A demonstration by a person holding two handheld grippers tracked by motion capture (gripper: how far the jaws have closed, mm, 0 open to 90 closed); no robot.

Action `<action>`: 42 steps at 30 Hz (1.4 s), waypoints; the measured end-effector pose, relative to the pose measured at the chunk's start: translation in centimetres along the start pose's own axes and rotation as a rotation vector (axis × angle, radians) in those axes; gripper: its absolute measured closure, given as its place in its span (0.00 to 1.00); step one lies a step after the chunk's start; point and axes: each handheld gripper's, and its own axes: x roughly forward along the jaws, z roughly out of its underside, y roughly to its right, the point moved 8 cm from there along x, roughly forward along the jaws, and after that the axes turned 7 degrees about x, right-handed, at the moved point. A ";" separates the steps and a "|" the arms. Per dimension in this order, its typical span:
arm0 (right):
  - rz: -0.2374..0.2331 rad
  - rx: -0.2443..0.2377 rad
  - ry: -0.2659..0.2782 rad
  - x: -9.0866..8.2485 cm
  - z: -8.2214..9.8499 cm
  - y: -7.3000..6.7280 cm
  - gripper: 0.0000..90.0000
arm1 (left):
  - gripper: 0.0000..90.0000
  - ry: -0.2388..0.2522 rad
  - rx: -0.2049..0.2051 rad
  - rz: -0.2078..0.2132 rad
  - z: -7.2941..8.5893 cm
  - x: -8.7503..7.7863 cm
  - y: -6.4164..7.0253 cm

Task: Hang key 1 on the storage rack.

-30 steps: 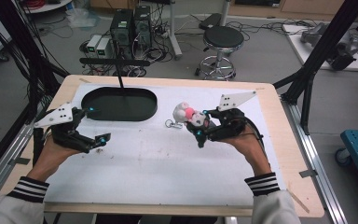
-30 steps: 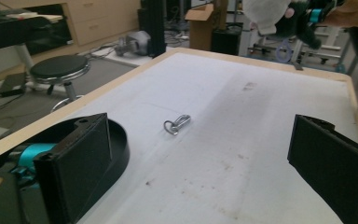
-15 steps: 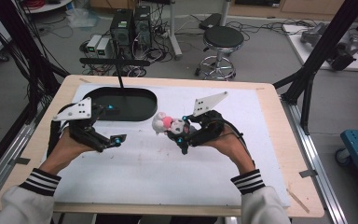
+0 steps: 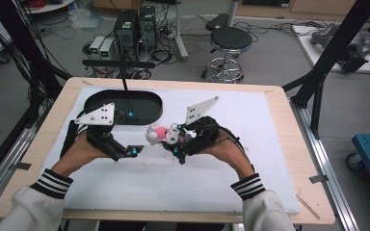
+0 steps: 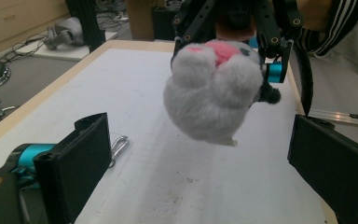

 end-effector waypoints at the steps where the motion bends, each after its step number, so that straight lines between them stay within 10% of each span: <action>1: -0.005 -0.005 -0.004 0.3 0.0 -0.1 0.46 | 0.07 -0.003 0.002 0.004 0.0 0.1 0.0; 16: -0.038 -0.023 -0.041 1.6 -0.2 -0.7 0.46 | 0.18 -0.049 0.041 0.091 0.0 1.8 1.1; 42: -0.055 -0.028 -0.047 2.0 -0.2 -1.0 0.46 | 0.58 -0.084 0.041 0.099 0.2 1.7 1.4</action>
